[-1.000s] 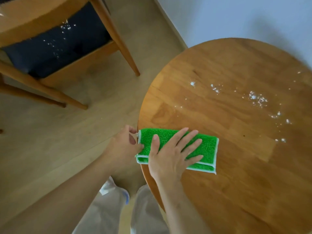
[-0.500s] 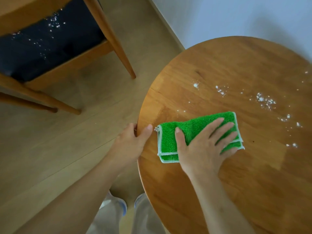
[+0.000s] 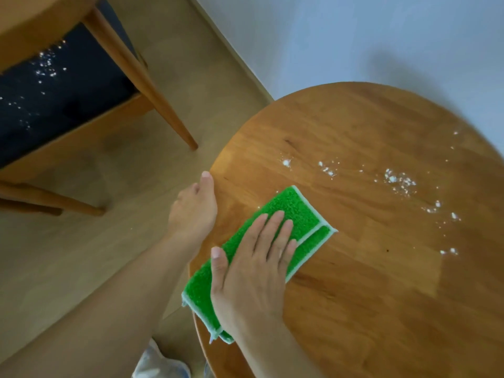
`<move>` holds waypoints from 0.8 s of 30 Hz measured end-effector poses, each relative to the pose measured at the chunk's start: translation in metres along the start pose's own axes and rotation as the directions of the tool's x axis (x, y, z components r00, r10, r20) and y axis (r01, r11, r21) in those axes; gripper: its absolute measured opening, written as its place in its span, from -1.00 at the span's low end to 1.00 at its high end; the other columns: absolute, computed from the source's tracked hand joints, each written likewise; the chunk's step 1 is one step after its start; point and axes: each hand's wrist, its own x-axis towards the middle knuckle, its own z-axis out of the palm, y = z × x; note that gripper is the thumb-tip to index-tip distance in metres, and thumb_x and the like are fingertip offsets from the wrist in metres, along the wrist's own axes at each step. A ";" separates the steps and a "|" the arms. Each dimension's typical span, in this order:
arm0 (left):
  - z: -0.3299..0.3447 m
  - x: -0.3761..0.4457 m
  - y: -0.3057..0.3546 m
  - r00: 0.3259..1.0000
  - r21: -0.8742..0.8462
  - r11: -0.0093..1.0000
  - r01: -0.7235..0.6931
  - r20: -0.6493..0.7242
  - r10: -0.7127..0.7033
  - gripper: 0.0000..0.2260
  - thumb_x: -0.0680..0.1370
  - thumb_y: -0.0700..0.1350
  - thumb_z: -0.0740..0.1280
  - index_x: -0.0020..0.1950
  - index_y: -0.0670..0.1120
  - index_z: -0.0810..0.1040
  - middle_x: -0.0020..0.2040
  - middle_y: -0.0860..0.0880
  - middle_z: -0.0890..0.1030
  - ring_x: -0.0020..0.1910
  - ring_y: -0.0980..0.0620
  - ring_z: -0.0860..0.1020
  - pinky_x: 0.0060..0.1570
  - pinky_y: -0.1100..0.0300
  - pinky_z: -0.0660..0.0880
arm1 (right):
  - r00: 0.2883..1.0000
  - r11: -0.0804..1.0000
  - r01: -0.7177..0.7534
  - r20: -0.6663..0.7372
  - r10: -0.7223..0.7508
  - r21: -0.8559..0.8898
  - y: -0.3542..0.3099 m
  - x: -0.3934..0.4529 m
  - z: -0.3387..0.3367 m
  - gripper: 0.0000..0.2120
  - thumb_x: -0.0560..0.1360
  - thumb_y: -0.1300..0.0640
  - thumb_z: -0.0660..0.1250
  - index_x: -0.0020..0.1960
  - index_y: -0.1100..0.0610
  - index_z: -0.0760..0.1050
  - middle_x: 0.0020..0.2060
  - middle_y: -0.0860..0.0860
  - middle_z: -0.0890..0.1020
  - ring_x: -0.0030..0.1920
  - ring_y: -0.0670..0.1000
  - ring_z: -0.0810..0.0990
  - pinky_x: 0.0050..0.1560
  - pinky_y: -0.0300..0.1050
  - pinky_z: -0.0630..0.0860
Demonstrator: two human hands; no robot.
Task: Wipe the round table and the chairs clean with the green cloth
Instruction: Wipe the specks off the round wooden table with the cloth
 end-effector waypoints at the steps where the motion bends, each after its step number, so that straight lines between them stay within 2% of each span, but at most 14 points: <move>1: 0.003 0.004 0.002 1.000 -0.004 1.000 0.008 -0.016 -0.008 -0.44 0.63 0.22 -0.05 0.39 -0.09 0.46 0.40 -0.17 0.44 0.37 -0.19 0.37 0.30 0.00 0.25 | 0.998 0.998 0.047 -0.049 -0.049 -0.036 -0.002 0.004 0.000 -0.18 0.54 -0.29 -0.31 0.52 0.35 -0.21 0.51 0.35 -0.15 0.51 0.32 -0.22 0.46 0.24 -0.21; 2: 0.005 0.007 0.002 0.999 -0.009 0.999 0.031 -0.036 -0.031 -0.42 0.62 0.23 -0.07 0.39 -0.10 0.45 0.40 -0.18 0.44 0.37 -0.19 0.37 0.31 -0.01 0.25 | 0.989 0.991 0.120 -0.075 -0.125 -0.063 -0.001 0.007 0.000 -0.21 0.57 -0.26 -0.21 0.52 0.35 -0.01 0.50 0.35 0.02 0.51 0.34 -0.04 0.45 0.29 -0.07; 3: 0.008 0.010 0.001 0.996 -0.015 0.998 0.064 -0.057 -0.065 -0.40 0.62 0.24 -0.09 0.39 -0.12 0.44 0.39 -0.19 0.44 0.36 -0.20 0.38 0.30 -0.04 0.25 | 0.971 0.973 0.212 -0.094 -0.220 -0.094 0.003 0.011 -0.001 -0.24 0.59 -0.25 -0.16 0.51 0.33 0.09 0.49 0.34 0.11 0.51 0.32 0.06 0.44 0.31 0.01; 4: 0.010 0.012 0.000 0.992 -0.016 0.995 0.093 -0.081 -0.094 -0.38 0.61 0.25 -0.10 0.38 -0.13 0.45 0.37 -0.21 0.45 0.34 -0.22 0.39 0.30 -0.06 0.26 | 0.945 0.944 0.301 -0.091 -0.314 -0.135 0.010 0.018 -0.003 -0.26 0.60 -0.25 -0.15 0.51 0.31 0.10 0.50 0.31 0.13 0.51 0.29 0.08 0.44 0.29 0.03; 6: 0.014 0.012 -0.003 0.985 0.014 0.993 0.113 -0.134 -0.110 -0.34 0.59 0.26 -0.13 0.35 -0.15 0.47 0.33 -0.25 0.48 0.30 -0.25 0.42 0.28 -0.10 0.28 | 0.893 0.883 0.425 -0.067 -0.445 -0.198 0.024 0.039 -0.014 -0.28 0.59 -0.27 -0.20 0.53 0.24 -0.08 0.54 0.24 0.00 0.54 0.22 -0.04 0.49 0.22 -0.04; 8: 0.017 0.007 -0.003 0.980 0.055 0.993 0.103 -0.178 -0.092 -0.33 0.59 0.28 -0.14 0.36 -0.14 0.47 0.32 -0.25 0.48 0.30 -0.26 0.41 0.27 -0.11 0.28 | 0.885 0.872 0.443 -0.053 -0.462 -0.205 0.034 0.069 -0.028 -0.28 0.57 -0.29 -0.27 0.53 0.16 -0.30 0.55 0.16 -0.20 0.54 0.15 -0.25 0.52 0.17 -0.17; 11: 0.020 0.003 0.001 0.972 0.085 0.991 0.100 -0.221 -0.079 -0.31 0.58 0.30 -0.14 0.35 -0.15 0.47 0.31 -0.25 0.48 0.29 -0.27 0.41 0.26 -0.11 0.30 | 0.916 0.908 0.356 -0.110 -0.385 -0.220 0.047 0.109 -0.048 -0.30 0.57 -0.29 -0.27 0.54 0.10 -0.32 0.55 0.12 -0.25 0.53 0.12 -0.30 0.51 0.14 -0.23; 14: 0.022 0.003 0.003 0.963 0.106 0.987 0.118 -0.257 -0.088 -0.29 0.58 0.31 -0.14 0.29 -0.19 0.50 0.22 -0.27 0.52 0.20 -0.27 0.47 0.15 -0.10 0.37 | 0.936 0.931 0.259 -0.171 -0.308 -0.259 0.077 0.135 -0.064 -0.30 0.56 -0.30 -0.28 0.54 0.07 -0.34 0.53 0.09 -0.28 0.52 0.12 -0.30 0.49 0.12 -0.26; 17: 0.024 0.000 0.005 0.951 0.145 0.982 0.125 -0.300 -0.077 -0.28 0.58 0.29 -0.14 0.21 -0.25 0.52 0.14 -0.28 0.55 0.12 -0.27 0.50 0.05 -0.07 0.39 | 0.964 0.975 0.038 -0.250 -0.093 -0.219 0.115 0.145 -0.080 -0.28 0.55 -0.32 -0.31 0.55 0.07 -0.33 0.53 0.13 -0.26 0.52 0.18 -0.28 0.49 0.16 -0.23; 19: 0.026 -0.001 0.005 0.944 0.169 0.979 0.118 -0.326 -0.058 -0.27 0.58 0.29 -0.15 0.15 -0.27 0.53 0.07 -0.28 0.57 0.07 -0.28 0.52 0.01 -0.06 0.41 | 0.956 0.980 -0.120 -0.285 0.072 -0.156 0.126 0.143 -0.085 -0.27 0.53 -0.32 -0.32 0.56 0.08 -0.29 0.55 0.17 -0.22 0.53 0.22 -0.25 0.50 0.21 -0.18; 22: 0.027 0.001 0.005 0.933 0.204 0.976 0.082 -0.361 -0.003 -0.27 0.56 0.27 -0.18 -0.01 -0.26 0.57 -0.08 -0.26 0.60 -0.05 -0.28 0.56 -0.08 -0.04 0.41 | 0.935 0.968 -0.237 -0.292 0.204 -0.084 0.109 0.145 -0.084 -0.25 0.52 -0.32 -0.34 0.56 0.09 -0.28 0.55 0.16 -0.21 0.53 0.23 -0.23 0.50 0.24 -0.18; 24: 0.027 0.001 0.005 0.929 0.224 0.972 0.075 -0.369 0.013 -0.28 0.56 0.26 -0.18 -0.04 -0.26 0.57 -0.12 -0.25 0.60 -0.09 -0.27 0.55 -0.13 -0.01 0.37 | 0.944 0.972 -0.219 -0.272 0.189 -0.086 0.085 0.146 -0.078 -0.26 0.51 -0.32 -0.39 0.54 0.10 -0.34 0.52 0.14 -0.29 0.51 0.24 -0.27 0.48 0.27 -0.23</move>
